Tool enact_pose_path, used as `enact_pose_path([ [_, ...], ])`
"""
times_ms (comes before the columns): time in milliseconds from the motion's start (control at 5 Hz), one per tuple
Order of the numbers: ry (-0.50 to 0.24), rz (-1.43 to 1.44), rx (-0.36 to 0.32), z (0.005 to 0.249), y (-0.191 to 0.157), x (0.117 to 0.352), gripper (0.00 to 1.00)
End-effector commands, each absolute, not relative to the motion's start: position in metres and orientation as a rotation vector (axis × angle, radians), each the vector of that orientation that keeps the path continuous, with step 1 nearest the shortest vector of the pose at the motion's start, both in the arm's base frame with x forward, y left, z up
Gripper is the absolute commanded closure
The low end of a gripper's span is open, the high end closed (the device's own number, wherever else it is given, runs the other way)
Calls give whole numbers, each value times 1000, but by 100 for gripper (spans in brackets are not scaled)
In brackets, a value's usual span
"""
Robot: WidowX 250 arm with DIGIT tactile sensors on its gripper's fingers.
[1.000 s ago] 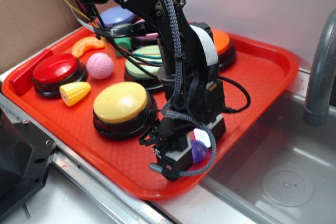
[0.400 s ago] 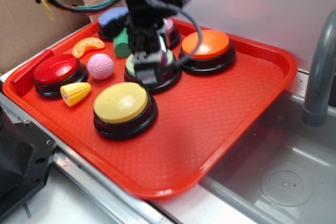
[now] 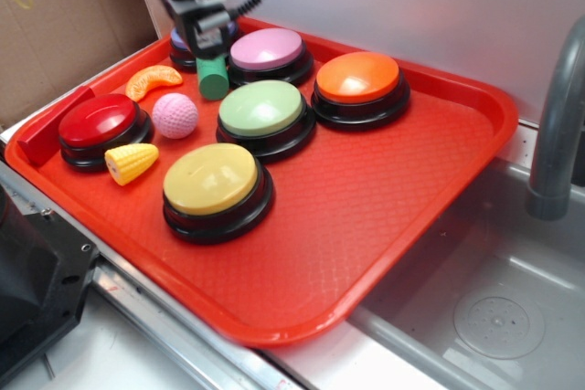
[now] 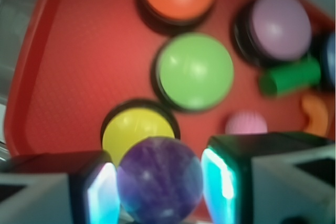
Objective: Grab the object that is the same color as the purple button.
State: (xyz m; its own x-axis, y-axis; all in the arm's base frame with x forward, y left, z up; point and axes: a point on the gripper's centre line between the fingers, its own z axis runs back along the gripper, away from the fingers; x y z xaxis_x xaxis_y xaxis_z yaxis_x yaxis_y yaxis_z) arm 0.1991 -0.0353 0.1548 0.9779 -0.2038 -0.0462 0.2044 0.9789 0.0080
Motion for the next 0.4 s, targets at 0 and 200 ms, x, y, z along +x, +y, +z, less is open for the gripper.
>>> enact_pose_path([
  [0, 39, 43, 84, 179, -15, 186, 100],
  [200, 48, 84, 81, 173, -7, 184, 100],
])
